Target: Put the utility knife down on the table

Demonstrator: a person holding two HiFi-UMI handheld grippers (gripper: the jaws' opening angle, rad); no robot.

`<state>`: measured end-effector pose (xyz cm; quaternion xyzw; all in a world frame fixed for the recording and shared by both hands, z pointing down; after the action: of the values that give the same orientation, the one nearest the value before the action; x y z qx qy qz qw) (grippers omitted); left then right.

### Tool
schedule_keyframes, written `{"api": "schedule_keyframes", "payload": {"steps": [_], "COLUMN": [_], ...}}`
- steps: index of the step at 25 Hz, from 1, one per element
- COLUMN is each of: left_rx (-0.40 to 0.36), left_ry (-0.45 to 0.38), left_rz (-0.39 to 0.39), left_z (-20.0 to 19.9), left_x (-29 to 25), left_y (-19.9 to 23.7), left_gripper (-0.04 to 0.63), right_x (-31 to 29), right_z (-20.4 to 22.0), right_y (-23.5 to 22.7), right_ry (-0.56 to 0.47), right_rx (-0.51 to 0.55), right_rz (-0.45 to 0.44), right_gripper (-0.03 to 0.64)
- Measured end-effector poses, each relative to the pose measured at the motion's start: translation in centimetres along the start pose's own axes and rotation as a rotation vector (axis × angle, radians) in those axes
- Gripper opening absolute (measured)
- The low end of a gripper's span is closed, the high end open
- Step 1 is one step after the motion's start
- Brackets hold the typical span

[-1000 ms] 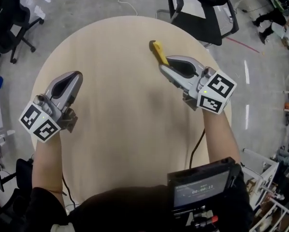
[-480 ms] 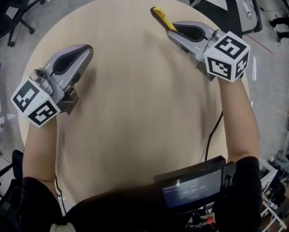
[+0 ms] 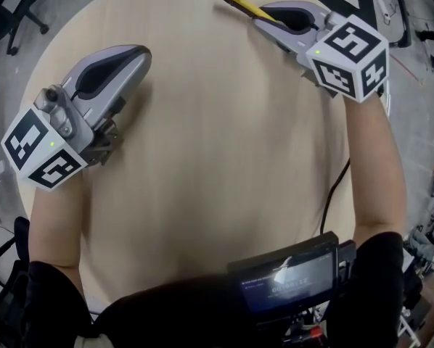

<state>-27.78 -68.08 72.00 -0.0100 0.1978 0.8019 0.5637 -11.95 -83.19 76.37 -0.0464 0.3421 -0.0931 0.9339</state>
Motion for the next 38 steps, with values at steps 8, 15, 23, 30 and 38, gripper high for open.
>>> {"api": "schedule_keyframes", "payload": {"steps": [8,15,23,30,38], "left_rx": [-0.002,0.006,0.026,0.005,0.001], "left_ry": [-0.007,-0.015,-0.065,-0.102,-0.163], "left_rz": [0.008,-0.005,-0.008,-0.049,-0.052], "left_z": [0.3,-0.4,-3.1,-8.0,-12.6], "left_x": [0.6,1.1,4.3,9.9,15.4], "left_y": [-0.5,-1.0,-3.5,-6.0,-9.1], "left_gripper": [-0.002,-0.002,-0.002,-0.002,-0.002], "right_x": [0.9,3.6,7.5,12.1,15.1], "right_z": [-1.9,-1.8,-2.0,-3.3,-6.3], "right_y": [1.7,2.8,7.1,12.0,16.3], "right_ry": [-0.119,-0.197,-0.249,-0.308,-0.359], "right_rx": [0.0,-0.052,-0.134,-0.18,-0.199], "right_rz": [0.002,0.037,0.075,0.131,0.164], "right_gripper": [0.374,0.364,0.226,0.034,0.015]}}
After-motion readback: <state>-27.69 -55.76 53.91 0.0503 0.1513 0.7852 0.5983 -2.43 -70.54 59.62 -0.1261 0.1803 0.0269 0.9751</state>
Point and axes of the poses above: the fingertips, and each gripper's own axes: x backward along the fingers, y to its left, z out of its underside, the point moved 4 cm from there along x, backward along the fingers, and after that the axes turned 15 degrees about -z, right-handed, at the moved point
